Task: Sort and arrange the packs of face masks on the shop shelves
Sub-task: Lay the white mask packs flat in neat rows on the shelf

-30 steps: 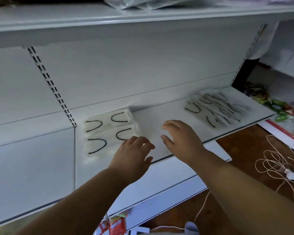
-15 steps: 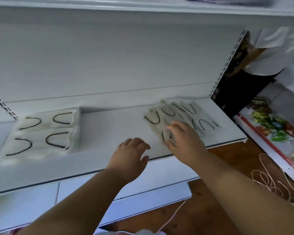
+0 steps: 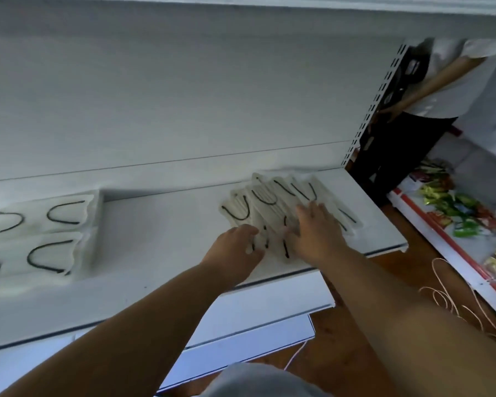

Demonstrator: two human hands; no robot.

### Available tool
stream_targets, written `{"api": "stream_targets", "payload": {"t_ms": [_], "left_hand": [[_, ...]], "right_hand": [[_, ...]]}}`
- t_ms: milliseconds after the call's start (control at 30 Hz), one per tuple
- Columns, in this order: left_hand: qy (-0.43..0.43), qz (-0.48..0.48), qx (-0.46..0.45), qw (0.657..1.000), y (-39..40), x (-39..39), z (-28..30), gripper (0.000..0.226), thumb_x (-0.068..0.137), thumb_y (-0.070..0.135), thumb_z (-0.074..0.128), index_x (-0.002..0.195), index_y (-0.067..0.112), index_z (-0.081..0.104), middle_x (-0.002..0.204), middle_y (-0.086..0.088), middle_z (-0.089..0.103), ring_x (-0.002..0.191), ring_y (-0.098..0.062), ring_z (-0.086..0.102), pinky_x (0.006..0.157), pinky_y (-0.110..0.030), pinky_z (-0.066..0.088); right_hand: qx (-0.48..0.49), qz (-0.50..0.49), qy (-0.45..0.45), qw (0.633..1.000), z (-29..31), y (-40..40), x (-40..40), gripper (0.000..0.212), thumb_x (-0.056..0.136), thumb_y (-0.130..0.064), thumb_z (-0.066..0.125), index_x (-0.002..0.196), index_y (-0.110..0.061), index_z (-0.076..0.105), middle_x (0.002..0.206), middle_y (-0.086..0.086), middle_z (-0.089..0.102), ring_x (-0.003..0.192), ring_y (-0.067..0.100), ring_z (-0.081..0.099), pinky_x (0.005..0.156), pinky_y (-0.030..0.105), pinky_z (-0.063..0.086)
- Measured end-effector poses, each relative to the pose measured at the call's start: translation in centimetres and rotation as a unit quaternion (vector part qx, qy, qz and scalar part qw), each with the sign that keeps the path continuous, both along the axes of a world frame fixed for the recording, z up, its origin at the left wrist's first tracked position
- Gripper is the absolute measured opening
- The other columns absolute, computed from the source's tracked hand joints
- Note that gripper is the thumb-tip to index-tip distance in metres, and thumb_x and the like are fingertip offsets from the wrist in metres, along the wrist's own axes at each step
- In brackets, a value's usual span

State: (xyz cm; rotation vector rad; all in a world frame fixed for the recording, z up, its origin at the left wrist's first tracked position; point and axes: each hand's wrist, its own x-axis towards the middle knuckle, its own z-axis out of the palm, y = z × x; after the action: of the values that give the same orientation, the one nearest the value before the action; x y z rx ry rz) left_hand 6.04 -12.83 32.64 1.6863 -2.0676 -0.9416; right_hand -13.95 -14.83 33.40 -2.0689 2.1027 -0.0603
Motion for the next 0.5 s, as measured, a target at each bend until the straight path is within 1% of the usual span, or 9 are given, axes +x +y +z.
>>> {"api": "stream_targets", "payload": {"t_ms": [67,100,167,233,267,300,367,433,500], "left_hand": [[0.034,0.031,0.040,0.998,-0.5,-0.6,-0.1,0.050,0.091,0.038,0.064,0.136,0.025,0.051,0.120,0.004,0.063,0.110,-0.018,0.063,0.093,-0.033,0.049],[0.061,0.054,0.065,0.995,-0.6,-0.8,-0.1,0.049,0.091,0.037,0.065,0.136,0.025,0.050,0.114,0.006,0.064,0.103,-0.015,0.064,0.088,-0.031,0.049],[0.128,0.106,0.103,0.981,-1.2,-1.0,0.2,0.049,0.092,0.034,0.066,0.137,0.025,0.048,0.112,0.009,0.064,0.098,-0.012,0.064,0.081,-0.027,0.048],[0.186,0.160,0.122,0.962,-2.1,-1.3,0.5,0.050,0.093,0.031,0.067,0.139,0.025,0.047,0.116,0.007,0.064,0.101,-0.013,0.063,0.085,-0.029,0.051],[0.195,0.178,0.121,0.957,-2.5,-1.4,0.6,0.051,0.093,0.030,0.066,0.140,0.025,0.046,0.116,0.008,0.064,0.101,-0.012,0.063,0.084,-0.029,0.052],[0.199,0.191,0.119,0.954,-2.8,-1.7,0.8,0.051,0.094,0.029,0.065,0.141,0.025,0.045,0.113,0.010,0.063,0.099,-0.010,0.062,0.080,-0.027,0.051],[0.213,0.223,0.125,0.943,-3.2,-2.7,1.0,0.052,0.094,0.028,0.065,0.141,0.023,0.045,0.108,0.010,0.063,0.096,-0.010,0.063,0.076,-0.025,0.050],[0.221,0.254,0.127,0.933,-3.5,-3.9,1.1,0.044,0.092,0.028,0.066,0.133,0.020,0.052,0.110,0.002,0.066,0.095,-0.015,0.065,0.080,-0.030,0.055],[0.224,0.295,0.120,0.921,-3.9,-4.9,1.3,0.033,0.089,0.027,0.069,0.119,0.018,0.057,0.106,-0.003,0.067,0.093,-0.020,0.066,0.081,-0.037,0.059]], "right_hand": [[0.011,0.035,-0.013,0.999,-0.5,0.1,0.1,0.053,0.095,-0.048,0.050,0.136,-0.014,0.047,0.140,0.012,0.045,0.132,0.036,0.040,0.104,0.043,0.038],[0.003,0.068,-0.025,0.997,-0.7,0.3,0.2,0.050,0.093,-0.045,0.053,0.133,-0.014,0.050,0.137,0.010,0.048,0.129,0.035,0.043,0.102,0.042,0.041],[-0.008,0.113,-0.083,0.990,-0.4,0.5,0.5,0.050,0.095,-0.036,0.054,0.139,-0.013,0.051,0.145,0.010,0.046,0.134,0.032,0.042,0.110,0.042,0.036],[-0.043,0.106,-0.133,0.984,-0.4,0.0,0.0,0.049,0.097,-0.036,0.050,0.138,-0.010,0.053,0.147,0.013,0.046,0.136,0.030,0.041,0.113,0.044,0.034],[-0.056,0.088,-0.132,0.986,-0.4,-0.5,-0.5,0.051,0.096,-0.040,0.046,0.135,-0.009,0.055,0.144,0.014,0.048,0.135,0.031,0.042,0.111,0.045,0.036],[-0.064,0.072,-0.118,0.988,-0.4,-1.1,-1.1,0.051,0.097,-0.043,0.042,0.132,-0.010,0.056,0.139,0.015,0.051,0.132,0.033,0.045,0.107,0.044,0.039],[-0.024,0.058,-0.125,0.990,-0.3,-1.9,-1.9,0.042,0.100,-0.042,0.040,0.122,-0.011,0.059,0.120,0.010,0.060,0.115,0.030,0.054,0.094,0.039,0.045],[-0.004,0.110,-0.176,0.978,-0.2,-2.2,-1.8,0.032,0.101,-0.035,0.046,0.114,-0.012,0.062,0.108,0.006,0.063,0.100,0.024,0.058,0.084,0.036,0.046],[-0.001,0.158,-0.229,0.960,0.0,-1.9,-1.2,0.028,0.099,-0.033,0.046,0.112,-0.015,0.062,0.106,0.003,0.064,0.095,0.020,0.059,0.082,0.036,0.048]]}}
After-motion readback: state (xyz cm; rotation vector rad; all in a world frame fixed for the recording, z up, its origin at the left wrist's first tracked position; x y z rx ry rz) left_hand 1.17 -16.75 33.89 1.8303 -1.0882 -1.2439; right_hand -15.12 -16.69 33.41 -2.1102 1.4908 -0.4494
